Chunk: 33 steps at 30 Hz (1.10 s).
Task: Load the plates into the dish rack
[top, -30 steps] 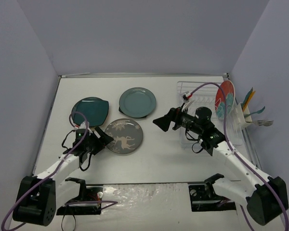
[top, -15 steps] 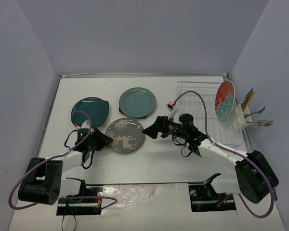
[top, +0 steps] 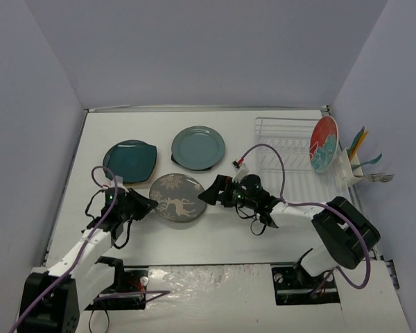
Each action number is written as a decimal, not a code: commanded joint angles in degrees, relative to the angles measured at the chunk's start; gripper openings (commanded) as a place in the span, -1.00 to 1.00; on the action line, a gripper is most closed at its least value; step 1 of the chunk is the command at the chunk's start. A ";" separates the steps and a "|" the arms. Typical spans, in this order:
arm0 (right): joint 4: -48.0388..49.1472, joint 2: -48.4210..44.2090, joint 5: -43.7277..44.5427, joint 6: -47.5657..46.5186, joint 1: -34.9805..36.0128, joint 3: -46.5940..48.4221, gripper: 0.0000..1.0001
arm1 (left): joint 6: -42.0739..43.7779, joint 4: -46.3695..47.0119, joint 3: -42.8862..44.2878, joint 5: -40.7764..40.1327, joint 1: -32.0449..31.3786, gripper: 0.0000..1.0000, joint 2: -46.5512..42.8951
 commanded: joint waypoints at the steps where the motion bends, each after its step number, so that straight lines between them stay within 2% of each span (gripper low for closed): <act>1: 8.46 4.93 3.30 6.85 2.70 2.82 1.00 | -4.68 -4.15 4.85 -0.80 -0.12 -1.00 -4.75; 7: 17.41 13.28 1.64 14.15 5.07 2.99 1.00 | -11.74 0.80 1.97 1.45 -0.17 -1.00 -6.65; 15: 25.20 19.13 0.31 20.02 6.14 4.14 0.99 | -12.87 1.06 2.01 2.56 -0.08 -1.00 -9.11; 20: 28.52 22.49 -0.20 23.13 6.24 4.81 0.88 | -14.68 2.36 1.06 3.15 -0.08 -1.00 -10.11; 27: 31.17 26.11 -1.39 26.24 6.84 6.39 0.67 | -14.93 2.87 0.66 4.55 -0.08 -1.00 -11.33; 33: 31.82 26.59 -1.81 26.35 6.93 6.89 0.26 | -14.43 2.52 -0.04 5.20 -0.08 -1.00 -12.37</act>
